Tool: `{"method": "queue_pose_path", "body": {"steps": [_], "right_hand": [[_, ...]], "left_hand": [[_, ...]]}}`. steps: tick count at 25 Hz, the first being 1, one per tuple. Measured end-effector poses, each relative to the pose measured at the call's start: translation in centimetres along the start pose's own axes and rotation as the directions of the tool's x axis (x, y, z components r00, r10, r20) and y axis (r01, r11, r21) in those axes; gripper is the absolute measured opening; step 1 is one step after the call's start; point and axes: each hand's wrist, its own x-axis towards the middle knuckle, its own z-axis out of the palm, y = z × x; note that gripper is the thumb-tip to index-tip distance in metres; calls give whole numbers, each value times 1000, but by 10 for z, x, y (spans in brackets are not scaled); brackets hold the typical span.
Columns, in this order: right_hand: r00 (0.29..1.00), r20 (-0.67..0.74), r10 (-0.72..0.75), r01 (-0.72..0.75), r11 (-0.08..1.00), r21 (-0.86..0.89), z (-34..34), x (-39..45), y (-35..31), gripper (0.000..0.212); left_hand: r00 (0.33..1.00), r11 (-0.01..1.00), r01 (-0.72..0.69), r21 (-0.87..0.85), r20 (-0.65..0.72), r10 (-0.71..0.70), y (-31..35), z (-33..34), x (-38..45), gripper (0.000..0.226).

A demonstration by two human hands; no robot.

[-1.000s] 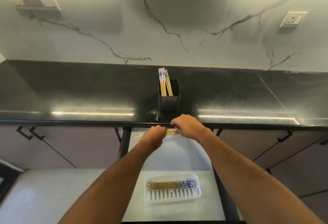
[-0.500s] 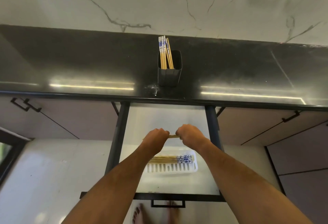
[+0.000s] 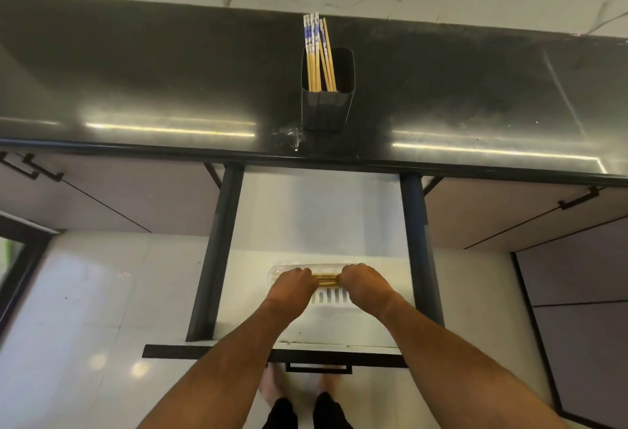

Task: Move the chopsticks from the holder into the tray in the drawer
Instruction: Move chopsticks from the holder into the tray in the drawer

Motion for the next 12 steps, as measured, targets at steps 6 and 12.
{"method": "queue_pose_path", "body": {"steps": [6, 12], "right_hand": [[999, 36, 31, -27, 994, -102, 15, 8, -8, 23], [998, 38, 52, -49, 997, -66, 33, 17, -6, 24]], "left_hand": [[995, 998, 56, 12, 83, -57, 9, 18, 1, 23], [992, 993, 120, -11, 38, -119, 2, 32, 10, 31]]}}
